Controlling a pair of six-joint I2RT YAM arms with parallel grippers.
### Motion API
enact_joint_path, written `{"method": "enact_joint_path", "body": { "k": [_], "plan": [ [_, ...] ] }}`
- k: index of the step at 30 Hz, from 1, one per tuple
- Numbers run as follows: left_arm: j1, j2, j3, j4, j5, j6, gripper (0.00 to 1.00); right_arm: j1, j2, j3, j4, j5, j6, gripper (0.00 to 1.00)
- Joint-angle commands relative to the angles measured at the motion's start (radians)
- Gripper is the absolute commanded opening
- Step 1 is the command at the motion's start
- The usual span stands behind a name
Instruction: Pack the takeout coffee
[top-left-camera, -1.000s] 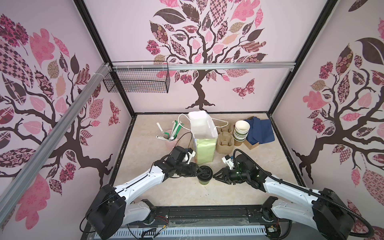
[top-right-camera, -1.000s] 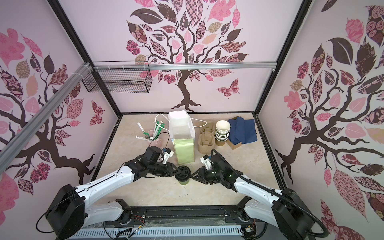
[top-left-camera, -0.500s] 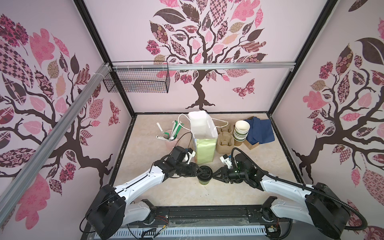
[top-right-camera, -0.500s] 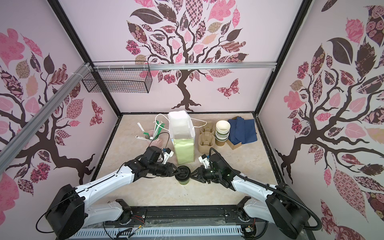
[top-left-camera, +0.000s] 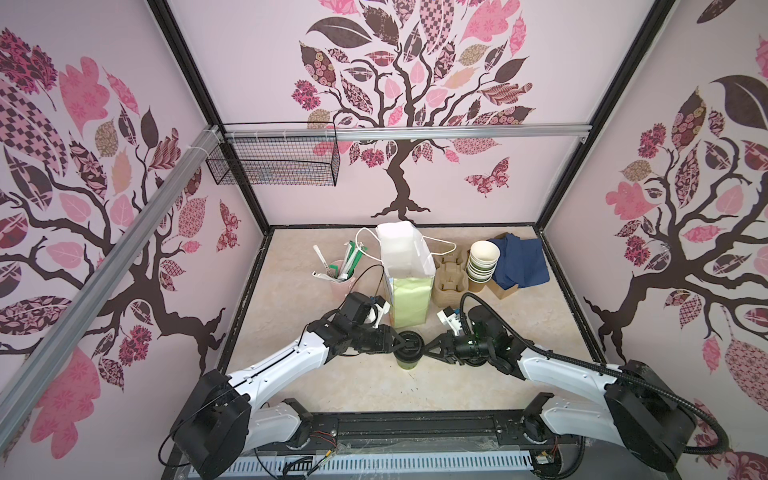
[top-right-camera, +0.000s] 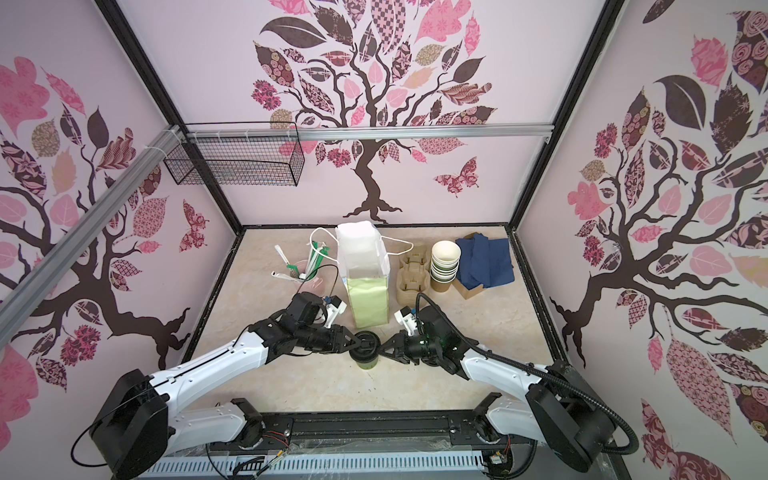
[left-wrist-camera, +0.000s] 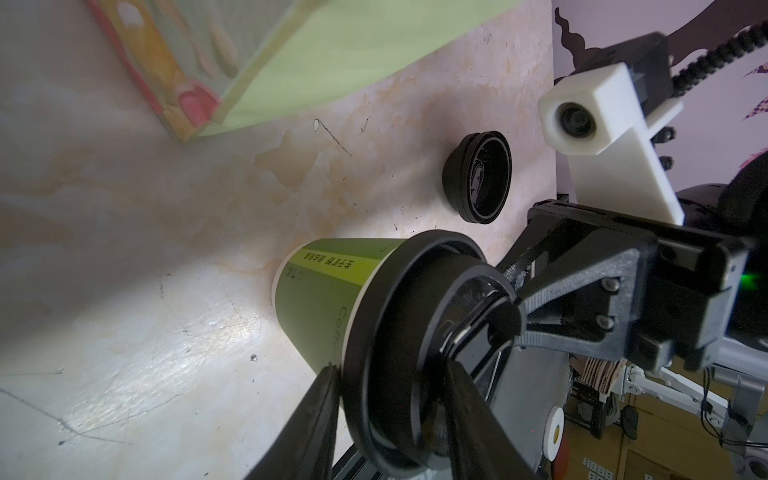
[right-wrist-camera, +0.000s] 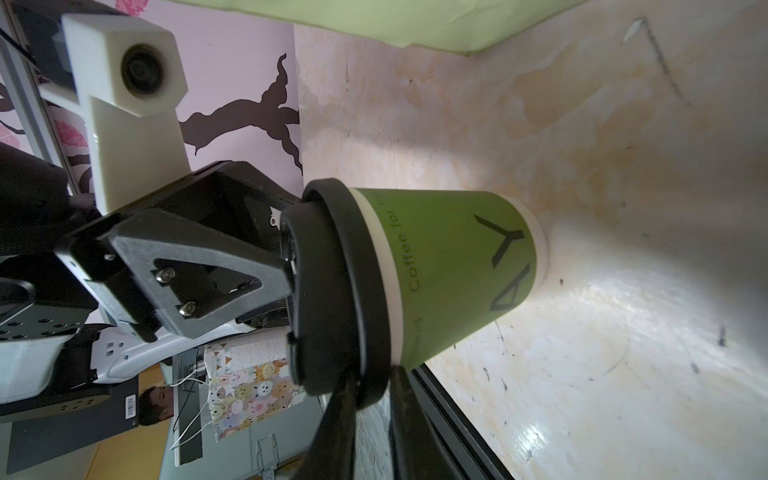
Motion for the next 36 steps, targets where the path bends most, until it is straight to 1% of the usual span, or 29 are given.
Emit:
{"method": "enact_joint_path", "body": {
  "k": [1, 3, 4, 5, 8, 9, 11, 15, 19, 25, 31, 36],
  "plan": [
    [-0.006, 0.041, -0.046, -0.154, -0.088, 0.022, 0.42, 0.006, 0.048, -0.034, -0.265, 0.159, -0.042, 0.19],
    [-0.007, 0.041, -0.045, -0.153, -0.087, 0.022, 0.42, 0.007, -0.029, 0.015, -0.28, 0.161, -0.025, 0.22],
    [-0.006, 0.041, -0.044, -0.153, -0.087, 0.022, 0.42, 0.007, -0.064, 0.044, -0.295, 0.165, -0.026, 0.26],
    [-0.006, 0.041, -0.043, -0.152, -0.086, 0.022, 0.42, 0.006, -0.101, 0.078, -0.319, 0.179, -0.029, 0.32],
    [-0.006, 0.041, -0.041, -0.151, -0.086, 0.021, 0.42, 0.007, -0.18, 0.133, -0.359, 0.213, -0.037, 0.62],
    [-0.006, 0.042, -0.04, -0.149, -0.085, 0.021, 0.42, 0.006, -0.193, 0.131, -0.345, 0.217, -0.03, 0.68],
    [-0.006, 0.042, -0.041, -0.149, -0.083, 0.023, 0.42, 0.007, -0.183, 0.121, -0.308, 0.202, -0.018, 0.74],
    [-0.007, 0.045, -0.039, -0.148, -0.082, 0.024, 0.42, 0.009, -0.079, 0.141, -0.226, 0.131, 0.006, 0.83],
    [-0.006, 0.045, -0.034, -0.148, -0.081, 0.025, 0.42, 0.013, 0.001, 0.152, -0.098, 0.112, 0.071, 0.86],
    [-0.006, 0.041, -0.034, -0.149, -0.083, 0.016, 0.42, 0.015, 0.087, 0.167, -0.048, 0.14, 0.12, 0.86],
    [-0.007, 0.047, -0.03, -0.146, -0.082, 0.017, 0.42, 0.018, 0.141, 0.176, -0.022, 0.134, 0.122, 0.83],
    [-0.006, 0.05, -0.026, -0.148, -0.083, 0.022, 0.42, 0.025, 0.18, 0.171, -0.033, 0.128, 0.092, 0.82]
  ]
}}
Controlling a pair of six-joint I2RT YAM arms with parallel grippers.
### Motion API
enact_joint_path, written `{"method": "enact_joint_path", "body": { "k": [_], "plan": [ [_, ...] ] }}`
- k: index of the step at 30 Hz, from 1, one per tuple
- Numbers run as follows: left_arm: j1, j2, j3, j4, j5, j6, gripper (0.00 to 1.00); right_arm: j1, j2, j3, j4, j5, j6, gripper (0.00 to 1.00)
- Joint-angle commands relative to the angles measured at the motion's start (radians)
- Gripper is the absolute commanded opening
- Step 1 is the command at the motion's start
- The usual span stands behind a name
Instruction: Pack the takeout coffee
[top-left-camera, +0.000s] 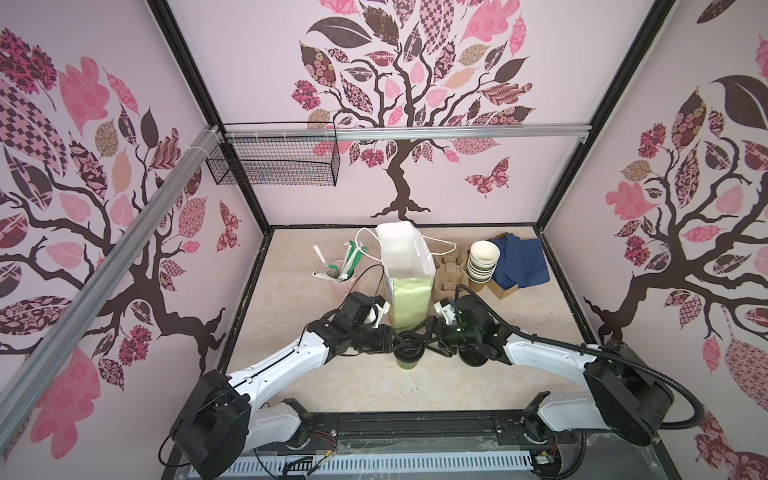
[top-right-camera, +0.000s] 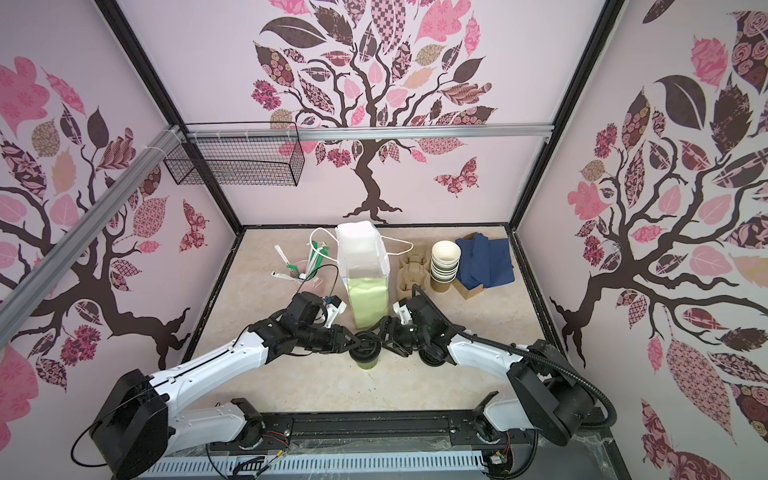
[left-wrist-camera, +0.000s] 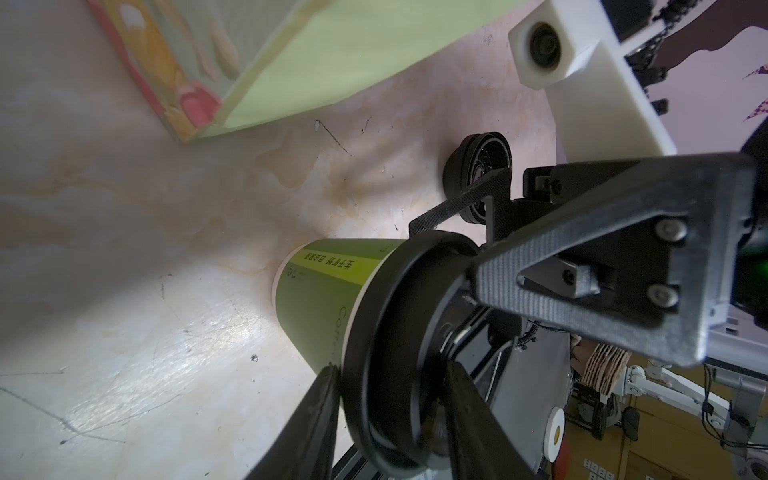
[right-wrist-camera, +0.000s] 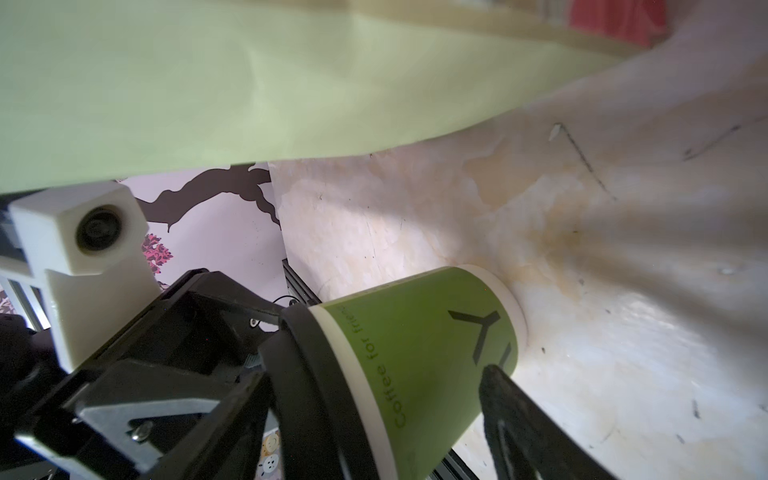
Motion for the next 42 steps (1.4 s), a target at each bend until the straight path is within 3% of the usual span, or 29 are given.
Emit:
{"method": "enact_joint_path", "body": {
  "k": [1, 15, 29, 33, 36, 42],
  "plan": [
    [-0.006, 0.049, -0.031, -0.147, -0.08, 0.023, 0.42, 0.008, 0.04, 0.019, -0.002, -0.003, -0.022, 0.81],
    [-0.006, 0.041, -0.04, -0.157, -0.086, 0.022, 0.42, 0.008, 0.07, -0.064, -0.179, 0.157, -0.086, 0.73],
    [-0.006, 0.042, -0.037, -0.16, -0.09, 0.025, 0.42, 0.009, 0.06, -0.094, -0.135, 0.145, -0.064, 0.71],
    [-0.006, 0.035, -0.04, -0.164, -0.091, 0.023, 0.42, 0.008, -0.102, -0.02, -0.169, 0.16, -0.065, 0.75],
    [-0.006, 0.031, -0.041, -0.165, -0.091, 0.023, 0.42, 0.008, -0.194, 0.008, -0.157, 0.139, -0.055, 0.86],
    [-0.007, 0.032, -0.033, -0.167, -0.085, 0.023, 0.43, 0.015, -0.166, -0.044, -0.07, -0.03, -0.059, 0.92]
  ]
}}
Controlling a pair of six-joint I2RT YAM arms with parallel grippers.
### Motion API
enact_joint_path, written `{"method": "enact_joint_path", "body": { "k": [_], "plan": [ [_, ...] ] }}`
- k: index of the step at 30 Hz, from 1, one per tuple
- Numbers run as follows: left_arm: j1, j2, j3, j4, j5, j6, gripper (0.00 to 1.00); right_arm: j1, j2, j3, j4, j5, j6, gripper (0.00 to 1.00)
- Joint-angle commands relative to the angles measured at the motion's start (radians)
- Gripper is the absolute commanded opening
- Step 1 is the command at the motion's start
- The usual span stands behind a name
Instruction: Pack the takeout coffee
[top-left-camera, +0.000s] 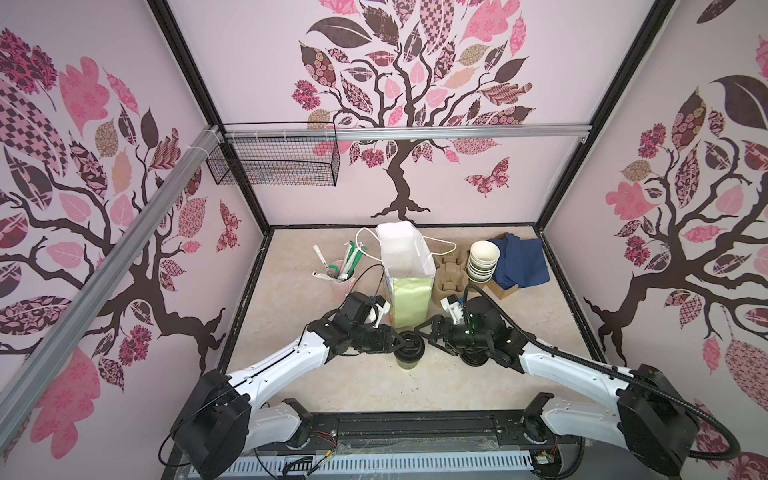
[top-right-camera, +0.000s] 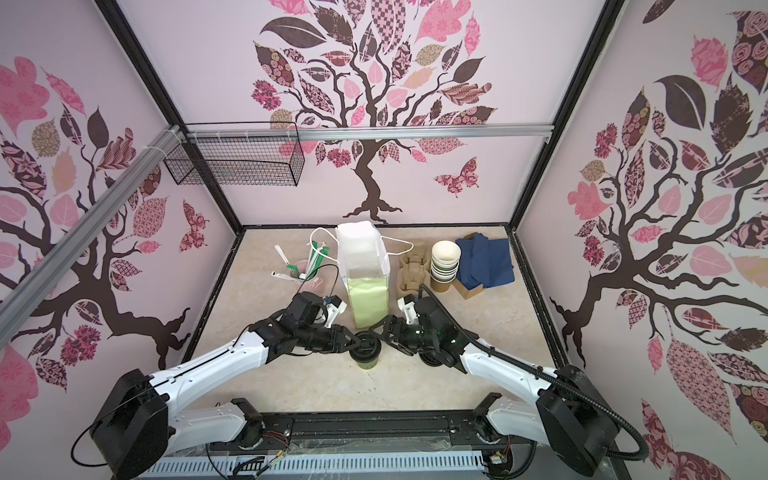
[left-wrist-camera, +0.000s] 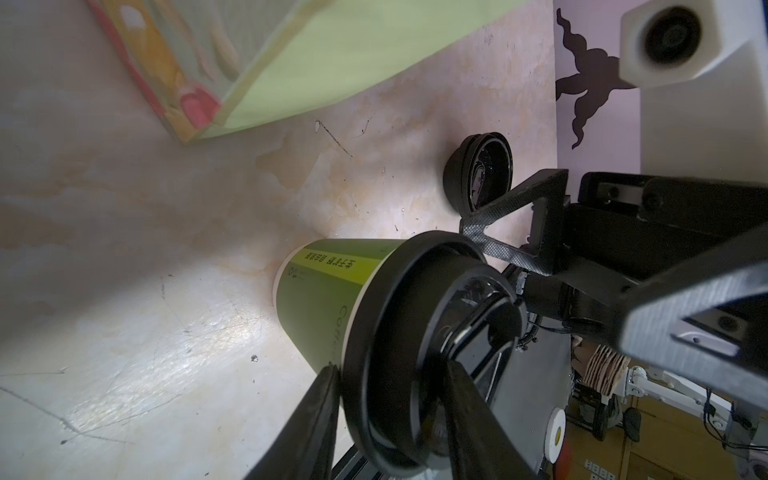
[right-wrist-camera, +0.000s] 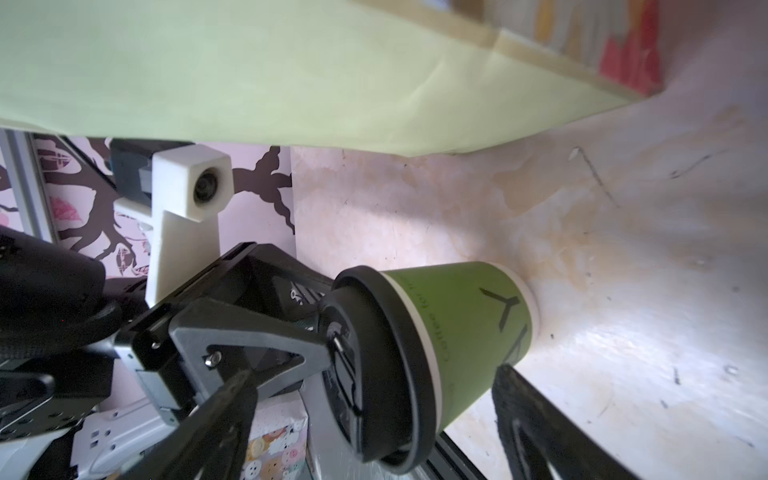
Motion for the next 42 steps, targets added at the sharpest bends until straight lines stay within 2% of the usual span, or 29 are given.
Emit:
{"method": "enact_joint_path", "body": {
  "k": [1, 8, 14, 22, 29, 34, 38, 42],
  "plan": [
    [-0.006, 0.033, -0.034, -0.161, -0.081, 0.023, 0.44, 0.006, 0.025, -0.011, -0.003, -0.072, -0.01, 0.92],
    [-0.005, 0.038, -0.011, -0.163, -0.082, 0.024, 0.52, 0.006, 0.121, 0.026, 0.015, -0.079, -0.016, 0.84],
    [-0.006, 0.001, 0.015, -0.146, -0.073, 0.01, 0.6, 0.006, 0.158, 0.016, 0.036, -0.073, -0.006, 0.81],
    [-0.005, -0.073, 0.073, -0.107, -0.079, -0.042, 0.69, 0.006, 0.179, 0.011, -0.041, -0.031, -0.04, 0.78],
    [-0.002, -0.171, 0.067, -0.123, -0.139, -0.099, 0.68, 0.007, 0.17, 0.004, -0.031, -0.04, -0.041, 0.78],
    [0.003, -0.218, 0.015, -0.163, -0.256, -0.182, 0.55, 0.007, 0.119, -0.008, 0.074, -0.075, 0.021, 0.85],
    [0.003, -0.22, -0.052, -0.046, -0.209, -0.253, 0.53, 0.006, 0.089, -0.015, 0.11, -0.078, 0.046, 0.86],
    [0.003, -0.181, -0.054, -0.025, -0.156, -0.227, 0.52, 0.006, 0.103, -0.019, 0.102, -0.082, 0.038, 0.84]
  ]
}}
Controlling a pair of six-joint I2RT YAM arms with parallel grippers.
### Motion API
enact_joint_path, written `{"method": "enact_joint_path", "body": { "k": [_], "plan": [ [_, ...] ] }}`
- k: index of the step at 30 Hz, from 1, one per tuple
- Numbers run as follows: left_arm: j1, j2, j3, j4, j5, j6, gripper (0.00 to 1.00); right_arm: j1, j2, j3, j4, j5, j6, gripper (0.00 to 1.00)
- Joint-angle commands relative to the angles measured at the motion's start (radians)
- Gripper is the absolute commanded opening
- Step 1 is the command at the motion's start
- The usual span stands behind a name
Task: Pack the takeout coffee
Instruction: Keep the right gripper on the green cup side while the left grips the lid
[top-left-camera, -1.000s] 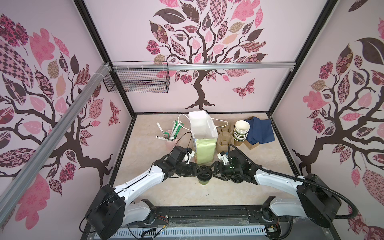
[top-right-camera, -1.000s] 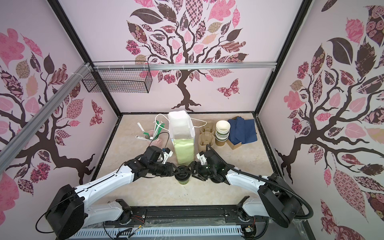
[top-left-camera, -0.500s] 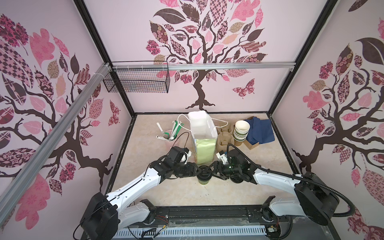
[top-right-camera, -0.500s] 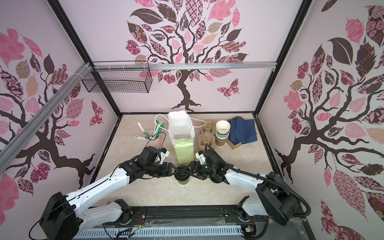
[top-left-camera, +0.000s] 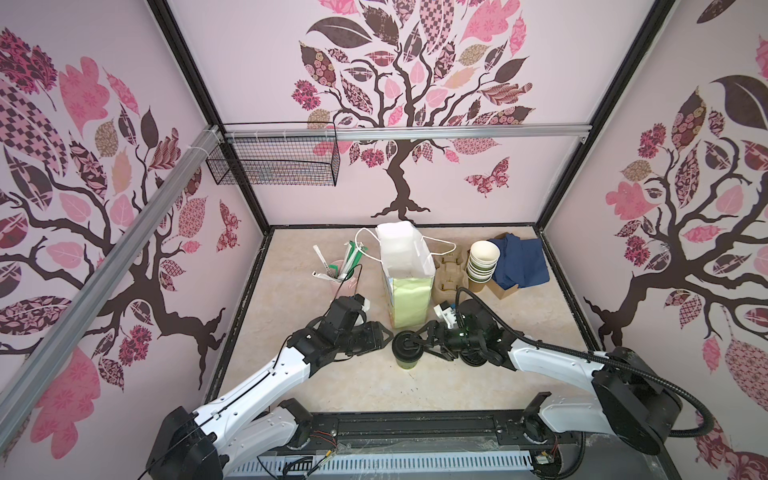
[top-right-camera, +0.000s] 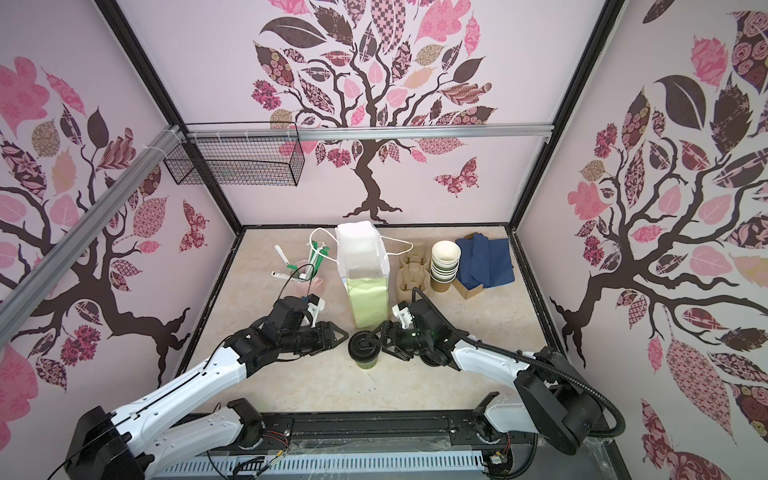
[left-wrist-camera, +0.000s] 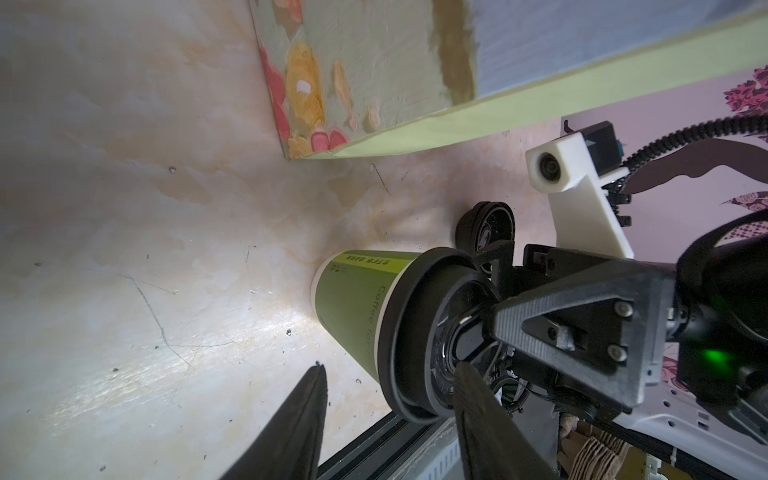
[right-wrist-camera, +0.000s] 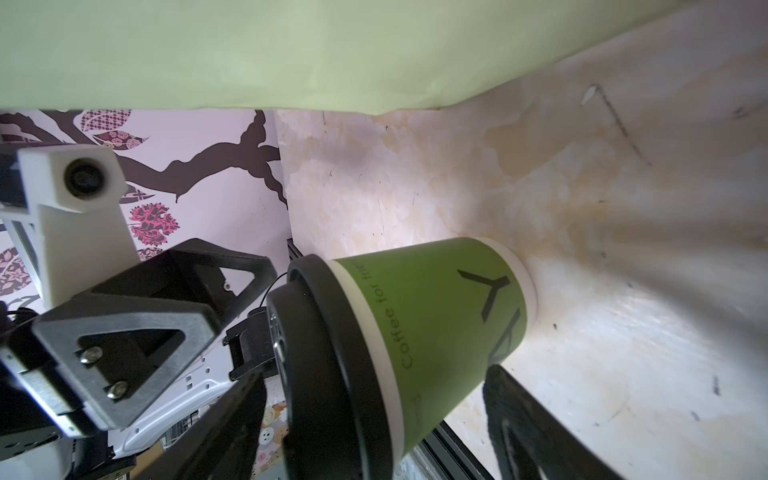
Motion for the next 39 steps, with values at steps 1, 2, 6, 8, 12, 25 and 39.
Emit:
{"method": "enact_joint_path", "body": {
  "k": [1, 2, 6, 8, 12, 25, 39],
  "plan": [
    [0.002, 0.034, -0.017, 0.034, 0.037, -0.001, 0.52, 0.005, -0.012, 0.0, 0.009, -0.008, 0.006, 0.83],
    [0.002, 0.045, -0.011, 0.02, 0.043, 0.011, 0.5, 0.005, -0.008, -0.001, 0.008, -0.01, 0.005, 0.83],
    [0.002, 0.062, -0.023, 0.018, 0.047, 0.018, 0.44, 0.005, -0.007, 0.005, -0.007, -0.008, -0.007, 0.82],
    [0.002, 0.062, -0.036, 0.026, 0.04, 0.011, 0.41, 0.005, -0.004, 0.01, -0.021, -0.01, -0.016, 0.82],
    [0.002, 0.063, -0.059, 0.057, 0.063, 0.006, 0.39, 0.005, 0.001, 0.009, -0.029, -0.01, -0.02, 0.81],
    [0.002, 0.129, -0.067, -0.036, 0.088, 0.125, 0.33, 0.005, 0.024, -0.001, -0.1, 0.004, -0.048, 0.8],
    [0.001, 0.146, -0.112, -0.073, 0.042, 0.165, 0.3, 0.005, 0.026, -0.021, -0.18, 0.057, -0.059, 0.77]
  ]
}}
